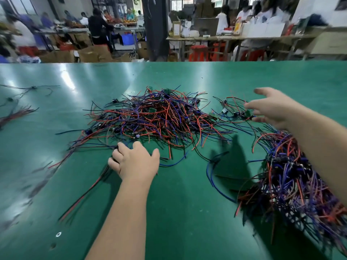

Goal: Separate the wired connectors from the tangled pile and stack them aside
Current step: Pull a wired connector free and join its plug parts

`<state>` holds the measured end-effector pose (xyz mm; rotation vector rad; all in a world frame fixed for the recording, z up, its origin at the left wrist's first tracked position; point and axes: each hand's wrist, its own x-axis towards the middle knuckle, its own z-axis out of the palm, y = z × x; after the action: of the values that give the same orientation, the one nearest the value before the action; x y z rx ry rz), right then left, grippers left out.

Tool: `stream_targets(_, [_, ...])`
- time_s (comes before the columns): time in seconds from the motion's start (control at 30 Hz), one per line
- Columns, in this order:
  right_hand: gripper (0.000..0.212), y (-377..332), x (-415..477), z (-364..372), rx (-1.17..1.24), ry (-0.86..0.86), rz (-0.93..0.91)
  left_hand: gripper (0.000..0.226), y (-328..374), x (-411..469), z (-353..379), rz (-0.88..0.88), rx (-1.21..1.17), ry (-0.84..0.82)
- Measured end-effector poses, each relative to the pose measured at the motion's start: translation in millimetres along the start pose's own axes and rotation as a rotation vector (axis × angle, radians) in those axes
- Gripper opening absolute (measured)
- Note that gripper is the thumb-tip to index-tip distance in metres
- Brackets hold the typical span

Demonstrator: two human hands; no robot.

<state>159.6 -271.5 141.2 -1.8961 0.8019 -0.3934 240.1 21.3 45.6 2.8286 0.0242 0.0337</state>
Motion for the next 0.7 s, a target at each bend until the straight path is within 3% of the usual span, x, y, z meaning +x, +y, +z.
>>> stream_targets(0.13, [0.047, 13, -33, 16, 0.083, -0.09, -0.03, 0.045, -6, 7, -5, -0.022, -0.136, 0.06])
stream_targets(0.3, [0.027, 15, -80, 20, 0.25, -0.129, -0.125, 0.069, -15, 16, -10, -0.045, -0.409, 0.134])
stream_targets(0.53, [0.023, 41, -137, 45, 0.357, -0.079, -0.205, 0.063, -10, 10, -12, 0.134, -0.695, 0.313])
stream_targets(0.63, [0.024, 45, -147, 59, 0.291, -0.046, -0.234, 0.055, 1, 5, -22, 0.181, -1.057, 0.372])
stream_targets(0.7, [0.026, 43, -154, 64, 0.348, -0.095, -0.254, 0.05, 12, -3, -30, 0.175, -1.465, 0.267])
